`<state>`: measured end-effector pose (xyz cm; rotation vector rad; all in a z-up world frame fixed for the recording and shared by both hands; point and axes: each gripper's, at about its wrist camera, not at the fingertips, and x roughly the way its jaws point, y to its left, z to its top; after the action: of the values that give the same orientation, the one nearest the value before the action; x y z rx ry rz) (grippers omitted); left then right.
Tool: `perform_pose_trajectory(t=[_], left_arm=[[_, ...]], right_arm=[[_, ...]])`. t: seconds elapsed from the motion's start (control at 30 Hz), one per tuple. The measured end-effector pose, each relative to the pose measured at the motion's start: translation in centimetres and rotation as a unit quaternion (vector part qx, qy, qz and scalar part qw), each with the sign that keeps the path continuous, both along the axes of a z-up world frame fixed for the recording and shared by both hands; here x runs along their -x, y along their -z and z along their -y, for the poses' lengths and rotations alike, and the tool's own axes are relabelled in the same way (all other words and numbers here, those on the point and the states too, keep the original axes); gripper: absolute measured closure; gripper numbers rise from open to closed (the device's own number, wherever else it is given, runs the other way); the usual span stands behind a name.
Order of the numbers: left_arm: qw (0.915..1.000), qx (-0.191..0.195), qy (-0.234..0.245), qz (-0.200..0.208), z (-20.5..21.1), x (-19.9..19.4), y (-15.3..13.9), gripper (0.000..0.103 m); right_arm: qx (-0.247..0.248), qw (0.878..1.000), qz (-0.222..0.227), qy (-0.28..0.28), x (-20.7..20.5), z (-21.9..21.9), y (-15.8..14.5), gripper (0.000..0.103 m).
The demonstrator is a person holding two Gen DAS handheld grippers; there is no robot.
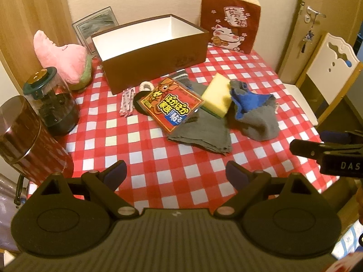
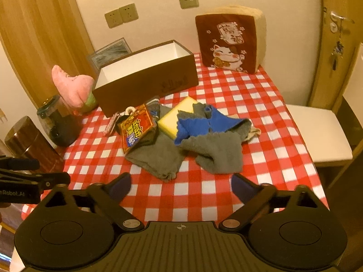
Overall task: Organize soft objects
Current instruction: 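Move the right tool toward the grey-and-blue cloth on the table, then grasp the grey-and-blue cloth with the right gripper and lift it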
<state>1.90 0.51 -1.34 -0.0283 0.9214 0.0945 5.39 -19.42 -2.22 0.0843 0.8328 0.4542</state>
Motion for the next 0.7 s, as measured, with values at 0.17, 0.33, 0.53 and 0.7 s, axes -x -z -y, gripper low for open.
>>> perform_pose_trajectory(t=[0.17, 0.33, 0.53, 0.7], left_arm=[[1.0000, 0.001, -0.003, 0.001, -0.2, -1.3, 0.8, 0.010], [1.0000, 0.002, -0.007, 0.000, -0.4, -2.9, 1.7, 0.012], [0.9999, -0.004, -0.013, -0.001, -0.4, -4.8, 2.7, 0.012], [0.9996, -0.006, -0.024, -0.010, -0.7, -6.4, 4.1, 0.014]], right_arm=[[0.002, 1.000, 0.009, -0.011, -1.4, -0.1, 0.9, 0.014], [0.014, 0.999, 0.021, -0.024, -3.0, -0.3, 1.9, 0.014], [0.028, 0.999, 0.019, -0.038, -5.5, -0.5, 3.3, 0.014], [0.053, 0.997, 0.026, -0.058, -7.1, -1.2, 4.8, 0.014]])
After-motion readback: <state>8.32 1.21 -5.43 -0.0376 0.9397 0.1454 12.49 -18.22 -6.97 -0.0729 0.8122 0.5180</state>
